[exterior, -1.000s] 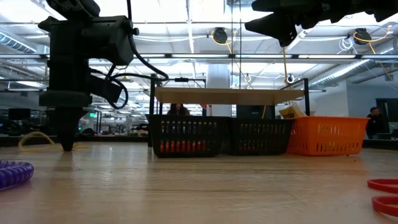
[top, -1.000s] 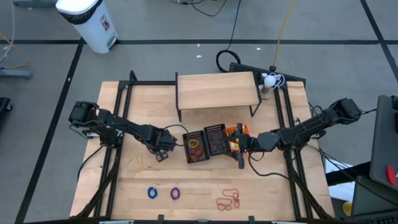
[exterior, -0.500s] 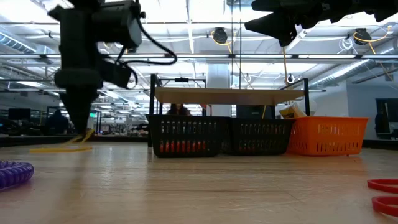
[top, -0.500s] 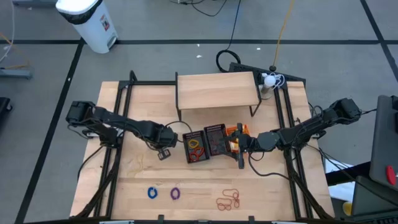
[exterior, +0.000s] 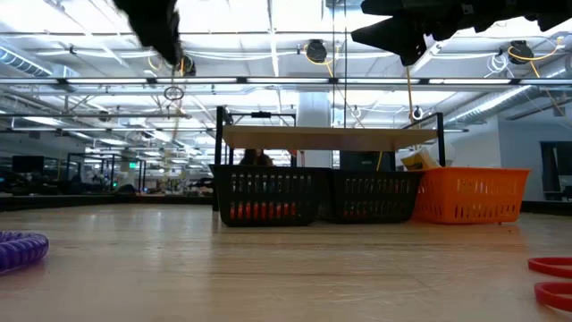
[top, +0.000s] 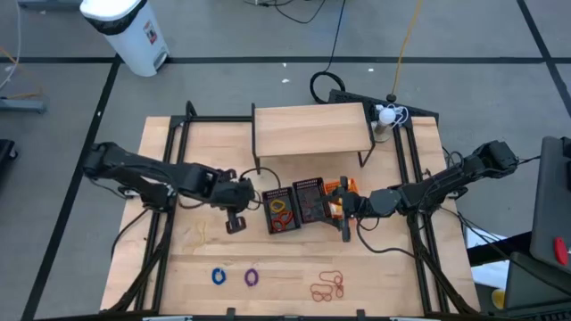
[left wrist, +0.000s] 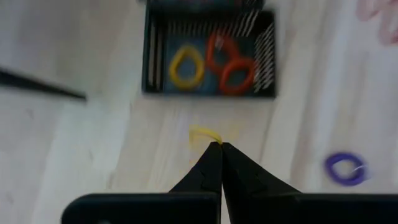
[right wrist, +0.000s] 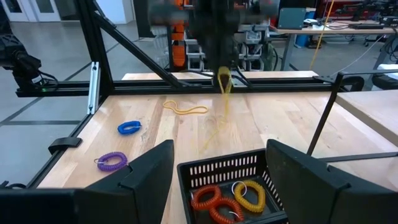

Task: Pick & Place Office Desk Supplies
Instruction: Put the top yellow rubber band into the right black bin

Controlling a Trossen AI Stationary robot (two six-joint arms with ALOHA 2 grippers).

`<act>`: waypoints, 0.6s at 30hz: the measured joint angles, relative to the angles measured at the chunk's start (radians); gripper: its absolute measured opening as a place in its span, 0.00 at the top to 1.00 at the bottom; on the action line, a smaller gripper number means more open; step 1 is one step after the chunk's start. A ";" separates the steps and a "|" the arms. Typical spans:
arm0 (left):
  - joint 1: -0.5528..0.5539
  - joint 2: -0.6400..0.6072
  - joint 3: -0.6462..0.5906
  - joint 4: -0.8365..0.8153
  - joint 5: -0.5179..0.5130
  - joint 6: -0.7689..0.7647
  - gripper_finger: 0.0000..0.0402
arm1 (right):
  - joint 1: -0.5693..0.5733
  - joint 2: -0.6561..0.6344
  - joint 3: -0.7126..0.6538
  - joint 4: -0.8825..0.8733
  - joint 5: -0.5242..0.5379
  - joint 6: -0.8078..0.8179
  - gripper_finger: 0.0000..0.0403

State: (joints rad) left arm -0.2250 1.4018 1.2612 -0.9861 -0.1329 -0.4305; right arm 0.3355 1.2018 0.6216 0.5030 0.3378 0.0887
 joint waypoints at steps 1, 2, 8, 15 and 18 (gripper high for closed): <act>-0.013 -0.006 0.030 -0.004 -0.018 0.013 1.00 | 0.000 0.000 0.000 0.001 0.000 0.000 0.39; -0.026 -0.011 0.061 -0.006 -0.038 0.028 1.00 | 0.000 0.000 0.000 0.002 0.000 0.000 0.39; -0.101 -0.023 0.200 0.058 -0.185 0.126 1.00 | 0.000 0.000 0.000 0.021 0.000 0.000 0.39; -0.088 0.000 0.213 0.325 -0.107 0.297 1.00 | 0.000 0.000 0.000 0.108 -0.047 0.001 0.39; -0.064 0.039 0.212 0.402 -0.082 0.352 1.00 | 0.000 0.001 0.000 0.152 -0.075 0.002 0.39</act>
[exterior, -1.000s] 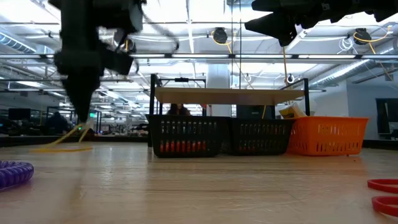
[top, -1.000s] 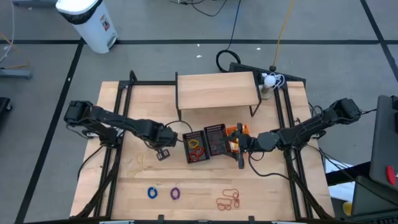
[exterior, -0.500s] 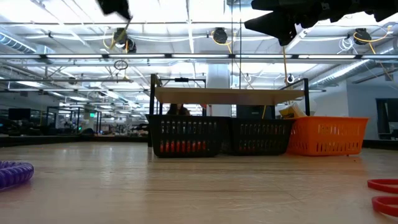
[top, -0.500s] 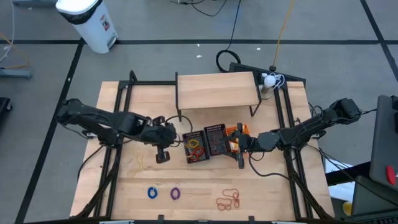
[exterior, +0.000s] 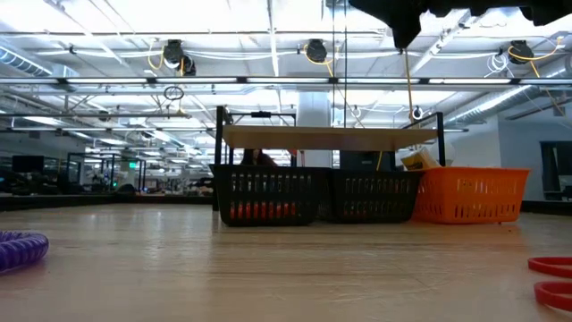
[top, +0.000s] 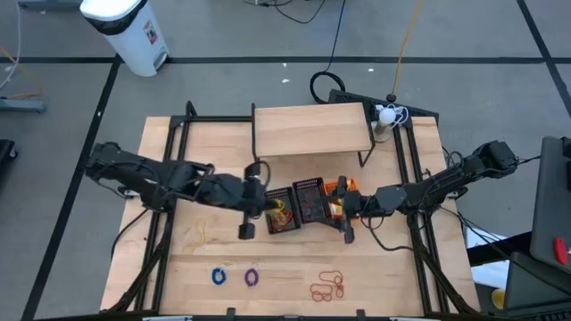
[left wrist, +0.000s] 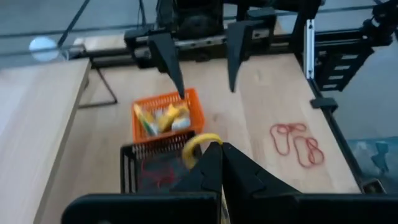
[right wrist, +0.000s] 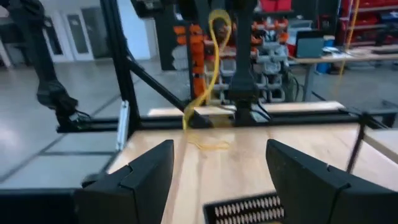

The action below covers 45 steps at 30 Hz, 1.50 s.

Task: Pick & Place Office Desk Supplies
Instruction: Put the top yellow rubber band into the right black bin

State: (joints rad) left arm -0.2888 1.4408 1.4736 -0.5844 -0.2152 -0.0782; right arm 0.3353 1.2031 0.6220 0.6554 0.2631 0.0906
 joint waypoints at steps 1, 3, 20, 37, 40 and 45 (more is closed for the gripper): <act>0.008 0.013 0.000 0.031 0.013 0.020 1.00 | 0.000 0.001 0.000 0.012 -0.003 -0.002 0.39; 0.025 0.032 0.000 0.087 0.055 0.058 1.00 | 0.000 0.002 0.000 0.031 -0.003 -0.014 0.39; 0.164 0.203 -0.001 0.391 0.355 0.109 1.00 | -0.002 0.002 0.000 0.056 -0.001 -0.032 0.39; 0.173 0.225 -0.001 0.442 0.407 0.100 1.00 | -0.007 0.003 0.000 0.006 0.080 -0.012 0.76; 0.173 0.225 -0.001 0.441 0.407 0.100 1.00 | 0.000 0.003 0.000 0.002 0.078 -0.061 0.95; 0.173 0.225 -0.001 0.429 0.406 0.099 1.00 | 0.015 0.001 0.000 -0.010 0.107 -0.078 0.99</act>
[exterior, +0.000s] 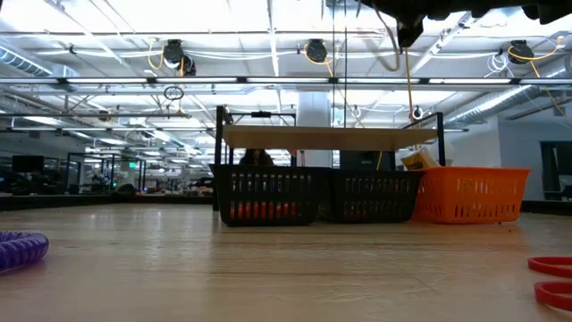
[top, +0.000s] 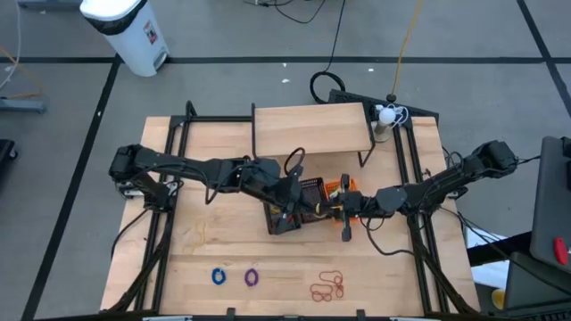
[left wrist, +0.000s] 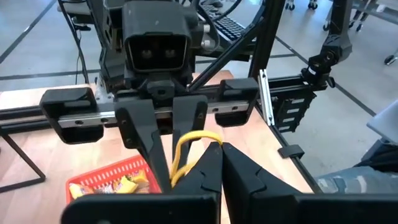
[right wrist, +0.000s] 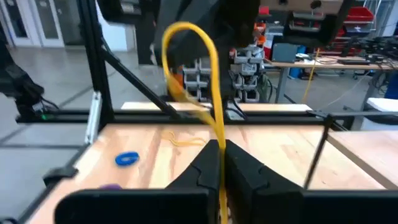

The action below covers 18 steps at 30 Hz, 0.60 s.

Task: Pick & Place Office Desk Supplies
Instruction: Put the top yellow rubber band into the right black bin

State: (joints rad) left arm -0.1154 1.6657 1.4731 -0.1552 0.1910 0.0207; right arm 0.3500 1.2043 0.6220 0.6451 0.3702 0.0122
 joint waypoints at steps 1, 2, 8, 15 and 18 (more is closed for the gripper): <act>0.000 0.000 0.000 -0.005 -0.003 -0.005 0.99 | 0.000 -0.002 0.000 -0.010 0.001 -0.002 0.99; 0.000 -0.001 0.000 -0.017 -0.005 -0.007 0.99 | -0.001 -0.002 0.000 -0.013 0.003 -0.001 0.99; 0.003 -0.029 0.000 -0.160 -0.016 -0.031 0.94 | -0.002 -0.039 0.000 -0.099 0.003 0.026 1.00; 0.003 -0.059 0.001 -0.250 -0.018 -0.025 0.85 | -0.001 -0.100 0.000 -0.180 0.003 0.072 1.00; 0.003 -0.074 -0.001 -0.309 -0.030 -0.027 0.81 | -0.001 -0.102 0.000 -0.181 -0.003 0.084 1.00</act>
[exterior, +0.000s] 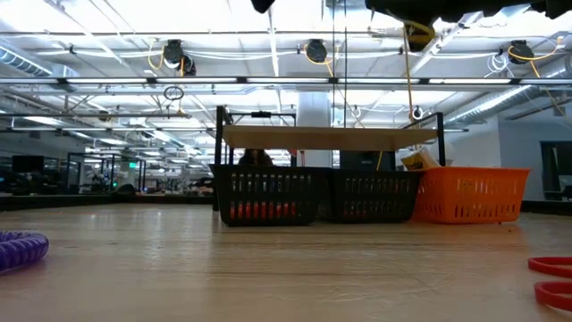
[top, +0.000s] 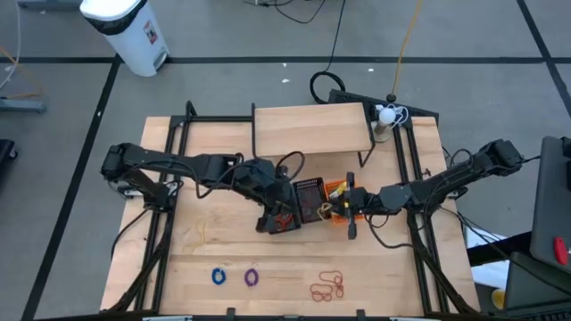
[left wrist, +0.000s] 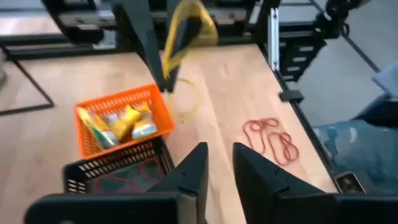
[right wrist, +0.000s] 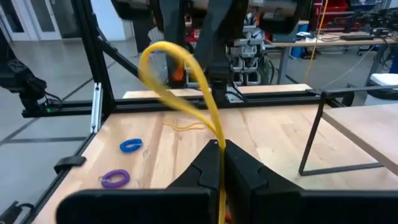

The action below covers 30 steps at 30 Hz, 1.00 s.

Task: Pick & Place Office Desk Supplies
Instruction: Put the top yellow rubber band into the right black bin

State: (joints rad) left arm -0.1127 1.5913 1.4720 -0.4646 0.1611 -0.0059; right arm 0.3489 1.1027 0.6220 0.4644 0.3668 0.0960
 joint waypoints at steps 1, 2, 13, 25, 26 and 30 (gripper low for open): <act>-0.001 -0.003 0.002 -0.008 -0.016 0.000 0.79 | 0.000 0.000 0.000 -0.003 0.000 0.000 1.00; -0.001 -0.010 0.002 -0.035 -0.039 -0.001 0.78 | 0.000 0.001 0.000 -0.004 -0.001 0.003 1.00; -0.010 0.009 -0.009 -0.369 -0.406 -0.342 0.69 | -0.049 0.001 0.000 -0.078 -0.005 0.024 1.00; -0.076 0.010 -0.175 -0.400 -0.730 -0.536 0.69 | -0.131 0.034 0.000 -0.204 -0.006 0.108 1.00; -0.077 0.010 -0.178 -0.403 -0.732 -0.536 0.69 | -0.142 0.043 0.000 -0.208 -0.008 0.115 1.00; -0.077 0.010 -0.177 -0.385 -0.760 -0.539 0.69 | -0.183 0.092 0.000 -0.179 -0.076 0.128 1.00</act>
State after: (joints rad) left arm -0.1902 1.6012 1.2945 -0.8500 -0.5986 -0.5444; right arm 0.1658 1.1948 0.6220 0.2851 0.2909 0.2245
